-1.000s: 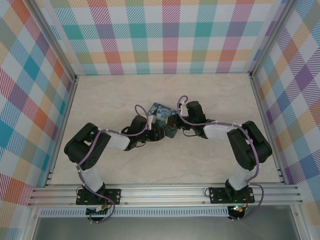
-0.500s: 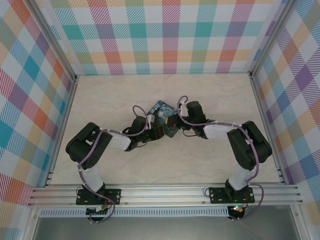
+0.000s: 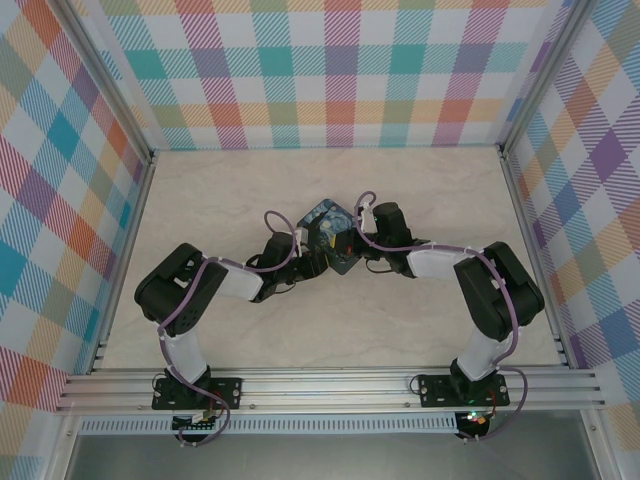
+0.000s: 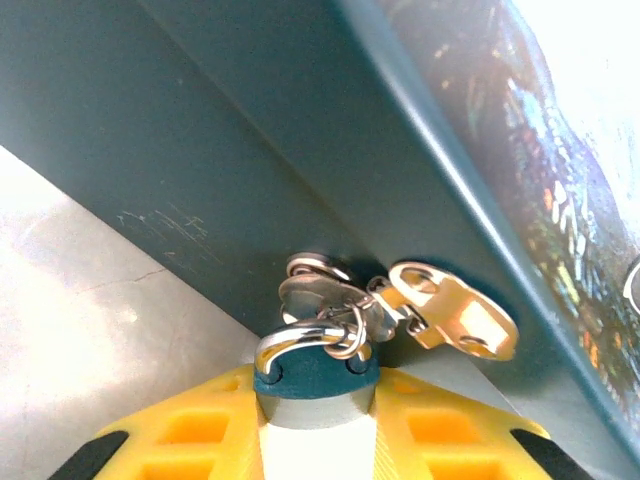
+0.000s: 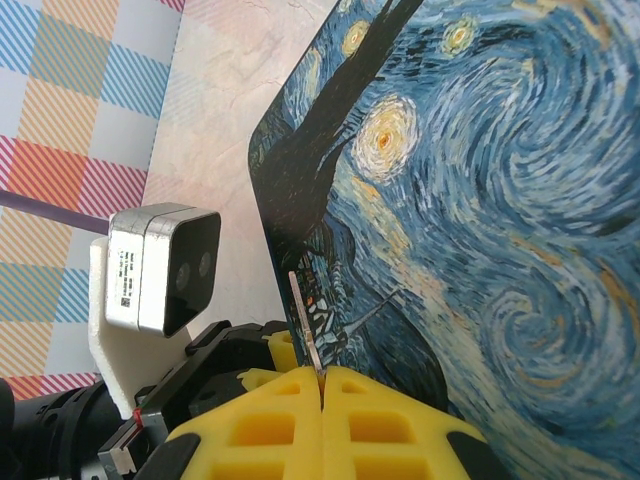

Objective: Unlock the padlock with the key

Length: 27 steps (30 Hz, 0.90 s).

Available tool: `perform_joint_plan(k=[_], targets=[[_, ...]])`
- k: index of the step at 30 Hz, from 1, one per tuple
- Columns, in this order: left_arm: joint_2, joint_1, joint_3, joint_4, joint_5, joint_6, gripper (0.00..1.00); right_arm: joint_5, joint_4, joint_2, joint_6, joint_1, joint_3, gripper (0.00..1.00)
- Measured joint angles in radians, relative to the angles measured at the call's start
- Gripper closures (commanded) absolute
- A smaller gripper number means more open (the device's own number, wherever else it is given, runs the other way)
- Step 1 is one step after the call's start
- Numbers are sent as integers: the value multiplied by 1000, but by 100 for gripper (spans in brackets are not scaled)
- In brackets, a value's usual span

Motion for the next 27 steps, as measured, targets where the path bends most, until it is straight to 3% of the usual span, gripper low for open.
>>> perform_joint_plan(k=[7,17,27], targets=[[0,0,0,-2,-14,-1,76,2,-46,-49,-27,0,-17,97],[-40,0,5,-40,-13,-83,76,75,-129,-320,-191,4,-177,97],[-98,-25,55,-122,10,-168,76,153,-168,-385,-305,105,-319,97]])
